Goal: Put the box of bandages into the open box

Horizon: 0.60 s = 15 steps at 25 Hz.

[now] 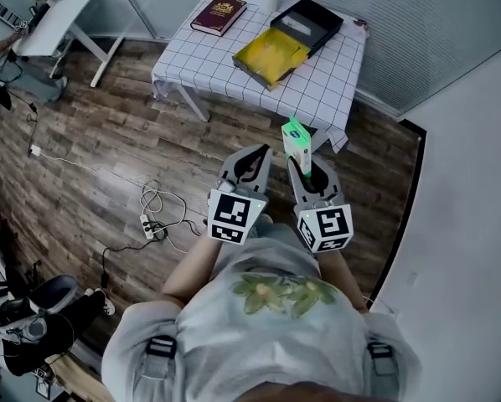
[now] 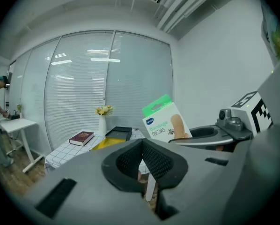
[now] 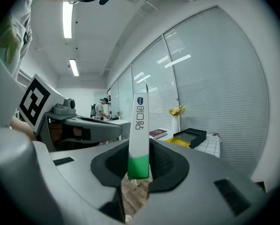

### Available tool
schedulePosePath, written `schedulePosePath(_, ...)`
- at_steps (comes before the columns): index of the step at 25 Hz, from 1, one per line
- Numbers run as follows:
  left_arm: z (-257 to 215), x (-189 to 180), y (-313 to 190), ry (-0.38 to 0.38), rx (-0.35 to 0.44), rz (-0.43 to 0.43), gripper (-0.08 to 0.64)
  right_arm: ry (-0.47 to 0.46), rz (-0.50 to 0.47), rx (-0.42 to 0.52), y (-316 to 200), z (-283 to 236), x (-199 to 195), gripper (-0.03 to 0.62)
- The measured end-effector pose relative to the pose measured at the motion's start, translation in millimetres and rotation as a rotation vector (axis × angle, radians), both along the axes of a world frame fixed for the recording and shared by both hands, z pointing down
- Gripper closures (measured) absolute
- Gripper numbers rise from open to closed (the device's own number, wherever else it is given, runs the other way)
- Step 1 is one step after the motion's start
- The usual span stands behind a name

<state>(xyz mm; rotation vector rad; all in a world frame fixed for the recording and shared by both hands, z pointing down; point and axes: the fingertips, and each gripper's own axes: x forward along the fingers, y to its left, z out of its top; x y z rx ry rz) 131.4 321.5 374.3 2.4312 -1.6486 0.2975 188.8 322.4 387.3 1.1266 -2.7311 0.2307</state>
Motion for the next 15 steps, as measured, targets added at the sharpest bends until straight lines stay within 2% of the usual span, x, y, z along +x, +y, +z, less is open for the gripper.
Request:
schedulePosePath(7,6,-7,-40,-0.001,0.000,0.013,0.552,0.018,0.008,-0.004,-37,8,-7,0.508)
schedulePosePath(15,12,-47,-105,0.018,-0.015,0.037,0.552,0.037,0.062,0.010,-104,8,-35,0.508)
